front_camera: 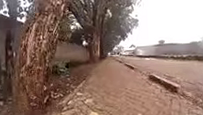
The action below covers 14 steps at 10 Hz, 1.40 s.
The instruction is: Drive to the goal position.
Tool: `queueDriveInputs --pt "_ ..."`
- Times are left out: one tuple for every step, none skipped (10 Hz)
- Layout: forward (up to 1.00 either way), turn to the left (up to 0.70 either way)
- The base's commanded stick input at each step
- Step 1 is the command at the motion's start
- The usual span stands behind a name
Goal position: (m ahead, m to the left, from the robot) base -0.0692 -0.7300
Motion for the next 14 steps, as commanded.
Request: queueDriveInputs --pt "0.7 0.0" --pt "0.7 0.0" --pt "0.7 0.0" --pt "0.7 0.0" --pt "0.7 0.0" --pt "0.7 0.0" --pt "0.7 0.0" --pt "0.7 0.0" --pt "0.7 0.0" --pt "0.7 0.0" --pt "0.7 0.0" --pt "0.7 0.0" --pt "0.7 0.0" --pt "0.7 0.0"
